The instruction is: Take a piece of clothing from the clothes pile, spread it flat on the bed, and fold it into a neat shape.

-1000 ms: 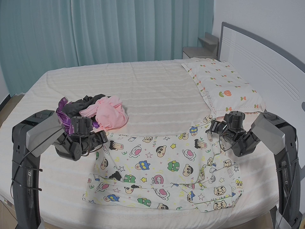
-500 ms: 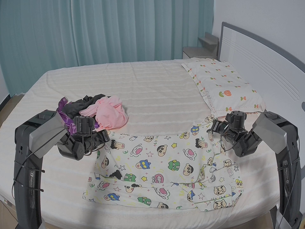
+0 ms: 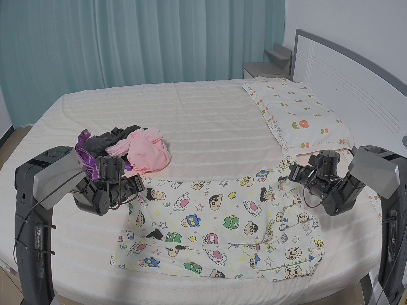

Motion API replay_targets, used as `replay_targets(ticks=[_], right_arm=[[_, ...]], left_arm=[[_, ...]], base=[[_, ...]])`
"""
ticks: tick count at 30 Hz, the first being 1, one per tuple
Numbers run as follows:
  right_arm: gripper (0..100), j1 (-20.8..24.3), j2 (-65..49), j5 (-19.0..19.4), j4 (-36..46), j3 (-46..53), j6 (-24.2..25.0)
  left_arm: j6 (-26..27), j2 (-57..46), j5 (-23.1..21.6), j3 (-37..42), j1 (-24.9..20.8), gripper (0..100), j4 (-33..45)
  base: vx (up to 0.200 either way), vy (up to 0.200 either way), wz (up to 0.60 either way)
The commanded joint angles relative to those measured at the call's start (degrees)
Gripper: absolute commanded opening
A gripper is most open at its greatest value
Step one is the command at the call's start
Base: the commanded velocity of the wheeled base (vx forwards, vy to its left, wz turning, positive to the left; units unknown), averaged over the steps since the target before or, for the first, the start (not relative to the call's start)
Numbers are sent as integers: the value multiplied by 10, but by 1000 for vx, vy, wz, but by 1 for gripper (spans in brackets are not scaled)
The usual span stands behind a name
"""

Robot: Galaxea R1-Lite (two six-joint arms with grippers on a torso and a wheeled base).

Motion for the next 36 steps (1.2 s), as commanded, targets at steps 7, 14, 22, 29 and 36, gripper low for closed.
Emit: replay_targets(ticks=[7,14,22,29,36], right_arm=[[0,-12,-132,45,-73,196,0],[0,-13,-184,68,-118,309,-9],[0,-12,-216,88,-172,417,-28],[0,-10,-217,99,-212,504,-61],[0,-10,-203,107,-221,551,-93]], left_arm=[[2,-72,-2,104,-3,0,-30],[28,-79,-2,179,-3,0,-83],[48,-87,-7,271,-4,0,-157],[60,-82,-10,331,-4,0,-210],[67,-77,-10,353,-14,0,-227]], base=[[0,0,0],[0,0,0],[0,0,0],[0,0,0],[0,0,0]])
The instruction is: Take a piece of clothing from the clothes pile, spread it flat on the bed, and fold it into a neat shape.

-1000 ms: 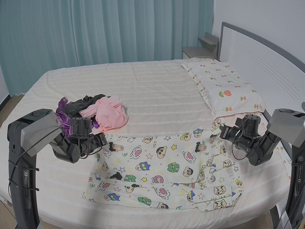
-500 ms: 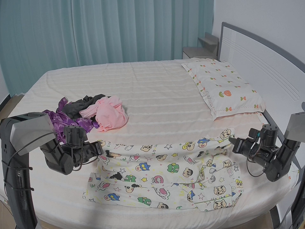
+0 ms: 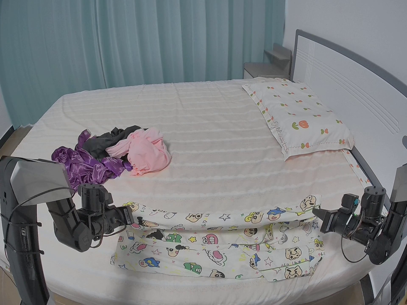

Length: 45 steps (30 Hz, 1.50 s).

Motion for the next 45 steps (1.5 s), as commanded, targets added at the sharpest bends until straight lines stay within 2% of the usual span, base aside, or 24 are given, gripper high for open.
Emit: replay_targets(ticks=[1,14,15,16,24,28,29,31,32,35,42,43,45], right_arm=[[0,0,14,2,-2,26,-7],[0,-1,59,11,-3,44,-36],[0,-1,70,12,-3,44,-44],[100,-2,72,12,-3,44,-45],[100,-36,89,12,-3,44,-45],[100,-58,76,12,-3,44,-44],[100,-71,53,14,-8,44,-40],[100,-71,51,14,-9,44,-40],[100,-70,29,15,-18,44,-38],[100,-54,10,16,-21,44,-31],[100,28,25,19,-21,-2,31],[100,30,26,19,-21,-4,31],[100,66,63,13,-21,-41,37]], left_arm=[[2,9,1,17,-10,0,-4],[-3,34,1,27,-29,0,-8],[-3,37,1,30,-29,100,-8],[-3,37,1,30,-29,100,-8],[-31,36,1,93,-25,100,-72],[-71,34,1,115,-24,100,-107],[-104,29,2,127,-17,100,-149],[-105,29,2,128,-16,100,-152],[-135,26,7,138,-8,100,-189],[-190,11,9,151,3,100,-231],[-339,-39,7,153,34,100,-231],[-341,-39,6,153,34,100,-231],[-360,-32,0,153,36,100,-231]], base=[[0,0,0],[0,0,0],[0,0,0],[0,0,0],[0,0,0],[0,0,0],[0,0,0],[0,0,0],[0,0,0],[0,0,0],[0,0,0],[0,0,0],[0,0,0]])
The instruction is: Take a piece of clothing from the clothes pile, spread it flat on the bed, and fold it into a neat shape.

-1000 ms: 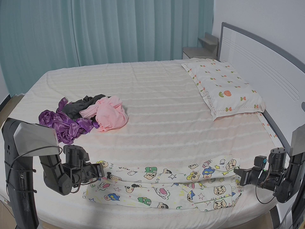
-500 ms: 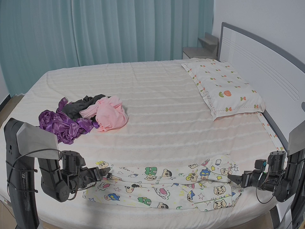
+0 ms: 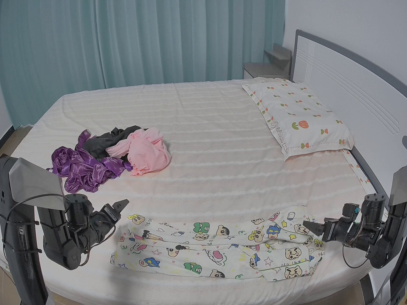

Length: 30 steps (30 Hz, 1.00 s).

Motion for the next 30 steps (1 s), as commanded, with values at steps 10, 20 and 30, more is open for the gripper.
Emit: replay_targets(ticks=[10,20,30], right_arm=[[100,112,115,-29,26,-159,15],[100,111,132,-29,38,-179,13],[100,112,176,-30,38,-206,-6]], left_arm=[[-31,-5,-22,7,12,100,-10],[-31,-3,-35,8,11,100,-10],[-31,0,-37,9,10,100,-10]], base=[[0,0,0],[0,0,0],[0,0,0]])
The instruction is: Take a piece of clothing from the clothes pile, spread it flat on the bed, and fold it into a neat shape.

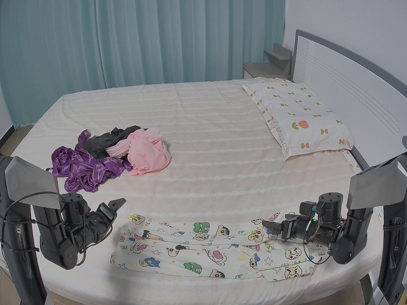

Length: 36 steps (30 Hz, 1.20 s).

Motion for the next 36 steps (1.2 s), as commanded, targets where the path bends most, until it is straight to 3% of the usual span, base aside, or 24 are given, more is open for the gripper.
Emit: replay_targets(ticks=[1,15,16,30,36], right_arm=[[100,0,27,0,0,-15,0],[100,0,30,-1,40,-48,-1],[0,0,29,-3,40,-47,-1],[0,2,11,-30,34,-29,-2],[0,23,-15,-50,33,-17,-18]], left_arm=[[0,4,-1,0,0,100,-10],[1,8,-3,-1,0,100,-10],[1,8,-3,-1,0,100,-10],[1,7,-3,1,0,100,-10],[1,7,-3,1,0,100,-10]], base=[[0,0,0],[0,0,0],[0,0,0],[0,0,0],[0,0,0]])
